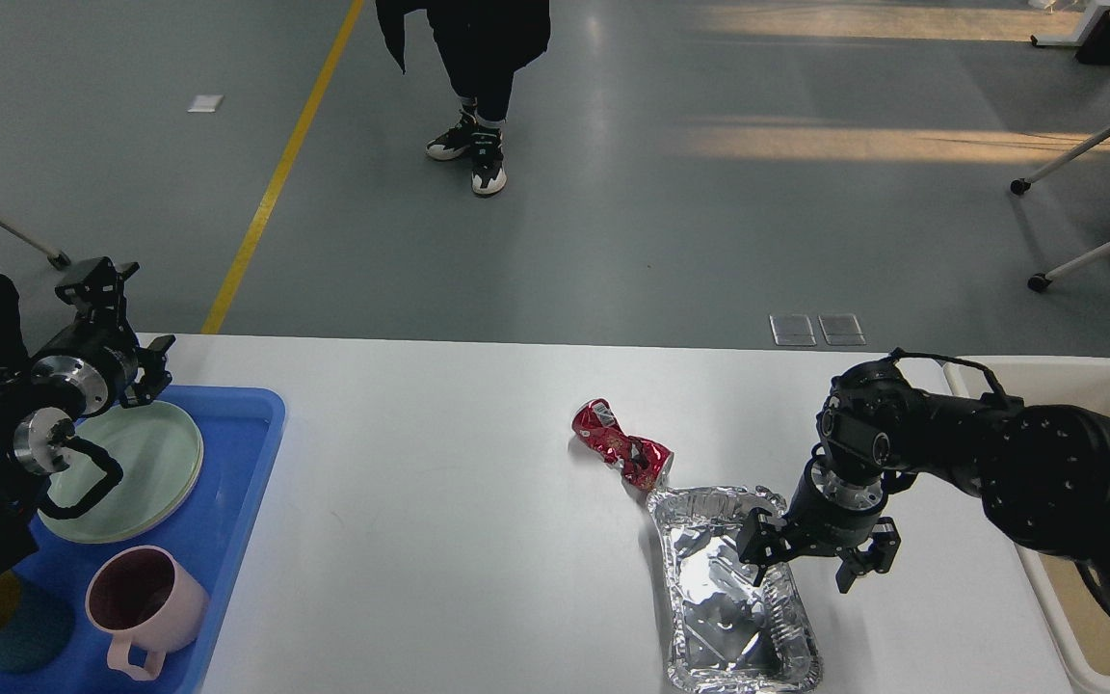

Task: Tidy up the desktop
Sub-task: 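Lower the right gripper onto the foil tray edge and grasp it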

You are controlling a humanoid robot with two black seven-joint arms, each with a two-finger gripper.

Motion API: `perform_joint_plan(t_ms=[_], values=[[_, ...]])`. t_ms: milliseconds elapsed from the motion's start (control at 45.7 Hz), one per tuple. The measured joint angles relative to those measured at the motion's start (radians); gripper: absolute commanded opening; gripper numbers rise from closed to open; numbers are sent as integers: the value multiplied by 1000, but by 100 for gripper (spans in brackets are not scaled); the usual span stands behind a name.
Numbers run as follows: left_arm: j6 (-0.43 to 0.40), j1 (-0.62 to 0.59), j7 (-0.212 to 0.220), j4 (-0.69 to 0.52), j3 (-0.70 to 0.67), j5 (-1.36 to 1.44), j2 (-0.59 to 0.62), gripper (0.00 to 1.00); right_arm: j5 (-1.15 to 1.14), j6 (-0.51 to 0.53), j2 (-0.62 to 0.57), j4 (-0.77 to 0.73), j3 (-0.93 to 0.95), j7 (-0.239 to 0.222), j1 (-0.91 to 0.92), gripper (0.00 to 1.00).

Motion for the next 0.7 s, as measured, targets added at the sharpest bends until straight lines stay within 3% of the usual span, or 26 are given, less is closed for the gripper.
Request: perform_joint_plan(t_ms=[372,416,460,547,635,701], values=[[0,0,0,0,0,0,0,96,7,0,12,0,1,1,-15,100],[0,0,0,0,0,0,0,96,9,0,12,0,1,1,-15,96],[0,0,0,0,0,0,0,96,12,0,12,0,1,1,-14,91],[0,0,0,0,0,0,0,96,15,0,12,0,3,2,-13,66],[0,0,0,0,0,0,0,96,17,0,11,0,3,2,-13,34],[0,0,0,0,0,0,0,96,18,0,11,-2,3,2,-13,21]])
